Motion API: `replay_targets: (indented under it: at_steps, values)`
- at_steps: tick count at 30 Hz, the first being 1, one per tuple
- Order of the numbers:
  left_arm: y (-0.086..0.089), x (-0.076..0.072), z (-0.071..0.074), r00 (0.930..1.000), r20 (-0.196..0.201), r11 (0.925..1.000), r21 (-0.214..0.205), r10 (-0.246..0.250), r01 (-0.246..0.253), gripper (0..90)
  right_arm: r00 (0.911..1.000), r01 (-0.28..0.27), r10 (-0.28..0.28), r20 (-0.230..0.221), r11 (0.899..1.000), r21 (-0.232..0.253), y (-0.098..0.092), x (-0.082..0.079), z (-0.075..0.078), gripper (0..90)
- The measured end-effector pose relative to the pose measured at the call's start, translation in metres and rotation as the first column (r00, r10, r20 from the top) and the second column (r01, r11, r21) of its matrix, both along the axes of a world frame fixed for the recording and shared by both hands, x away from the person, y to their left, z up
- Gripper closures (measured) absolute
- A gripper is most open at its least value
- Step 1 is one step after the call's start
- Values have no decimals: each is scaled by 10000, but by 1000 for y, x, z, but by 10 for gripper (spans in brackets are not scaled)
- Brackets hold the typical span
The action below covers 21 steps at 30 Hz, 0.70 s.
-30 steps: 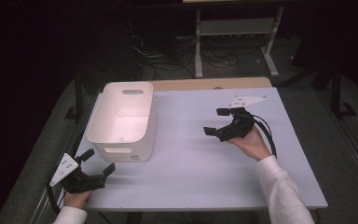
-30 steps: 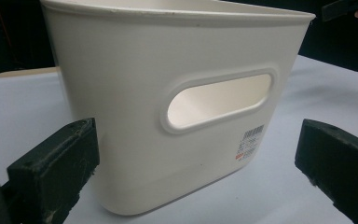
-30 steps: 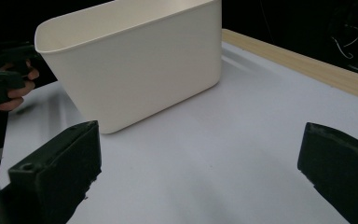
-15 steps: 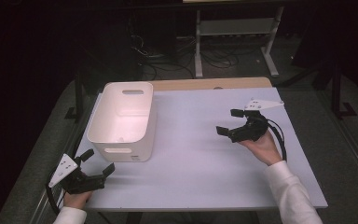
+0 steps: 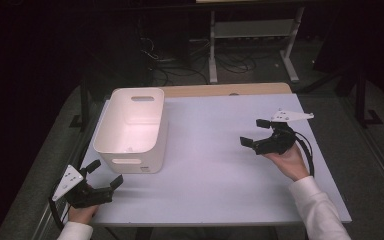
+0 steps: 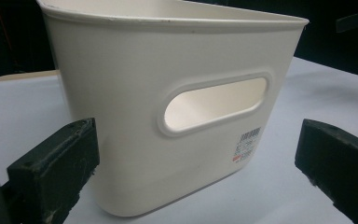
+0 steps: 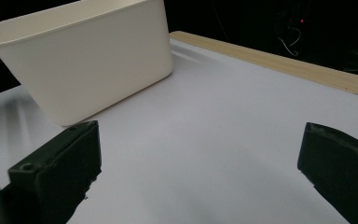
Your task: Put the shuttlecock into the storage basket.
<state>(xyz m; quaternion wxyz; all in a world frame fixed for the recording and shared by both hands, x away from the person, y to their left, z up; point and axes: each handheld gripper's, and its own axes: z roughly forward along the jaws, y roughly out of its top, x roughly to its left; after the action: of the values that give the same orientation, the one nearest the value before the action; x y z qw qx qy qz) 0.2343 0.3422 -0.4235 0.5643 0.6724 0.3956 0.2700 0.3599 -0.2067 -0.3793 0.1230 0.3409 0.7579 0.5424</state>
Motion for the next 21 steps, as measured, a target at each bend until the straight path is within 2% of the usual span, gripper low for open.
replay_targets:
  at_steps: [4, 16, 21]
  values:
    - [0, 0, 0, 10000, -8, 10000, 21, 11, -11, 0, 9999, 85, -86, 121, 9999, 121, -4, -2, 0, 0]
    - [0, 0, 0, 10000, -9, 10000, 29, 7, -7, 0, 9997, 242, -241, 100, 9996, -108, -14, -10, -7, 0]
    - [0, -1, 1, 10000, -8, 9999, 115, 7, -7, 0, 9991, 364, -359, 240, 9991, -208, -20, -15, -8, 0]
